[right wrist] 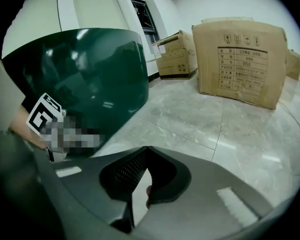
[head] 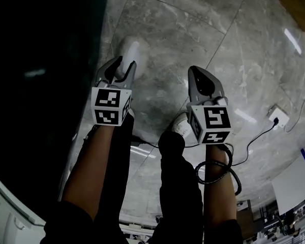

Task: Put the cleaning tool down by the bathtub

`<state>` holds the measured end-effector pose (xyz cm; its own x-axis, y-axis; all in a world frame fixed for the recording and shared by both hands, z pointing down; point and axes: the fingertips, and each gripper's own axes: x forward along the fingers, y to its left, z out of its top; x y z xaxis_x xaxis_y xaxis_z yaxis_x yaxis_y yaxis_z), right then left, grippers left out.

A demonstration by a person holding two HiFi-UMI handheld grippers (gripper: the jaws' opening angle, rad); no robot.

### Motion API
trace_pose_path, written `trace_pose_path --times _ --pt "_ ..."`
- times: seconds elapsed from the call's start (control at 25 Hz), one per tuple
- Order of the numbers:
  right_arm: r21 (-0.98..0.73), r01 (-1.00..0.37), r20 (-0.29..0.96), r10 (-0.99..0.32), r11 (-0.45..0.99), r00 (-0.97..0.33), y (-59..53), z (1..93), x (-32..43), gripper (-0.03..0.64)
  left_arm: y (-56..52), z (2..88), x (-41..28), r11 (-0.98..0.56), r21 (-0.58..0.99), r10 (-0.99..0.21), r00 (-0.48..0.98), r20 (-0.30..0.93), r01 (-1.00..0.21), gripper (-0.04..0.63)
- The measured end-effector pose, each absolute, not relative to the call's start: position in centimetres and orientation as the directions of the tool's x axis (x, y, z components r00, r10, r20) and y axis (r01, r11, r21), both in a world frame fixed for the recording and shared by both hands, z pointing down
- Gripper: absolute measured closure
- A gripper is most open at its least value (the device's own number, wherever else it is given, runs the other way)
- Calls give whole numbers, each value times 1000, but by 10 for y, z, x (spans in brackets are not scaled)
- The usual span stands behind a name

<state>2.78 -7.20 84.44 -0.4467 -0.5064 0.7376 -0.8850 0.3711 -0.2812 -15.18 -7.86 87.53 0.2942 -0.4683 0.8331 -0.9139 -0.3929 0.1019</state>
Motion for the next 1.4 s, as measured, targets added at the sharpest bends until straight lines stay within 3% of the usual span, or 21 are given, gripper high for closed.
trace_pose_path --times 1.0,1.4 --pt "-273 -866 652 -581 420 -487 -75 677 6 594 -91 705 -122 -414 42 -591 304 748 -909 557" --pt "-269 -888 621 -638 372 -455 -71 620 20 594 -87 648 -105 -414 55 -615 324 719 -909 583"
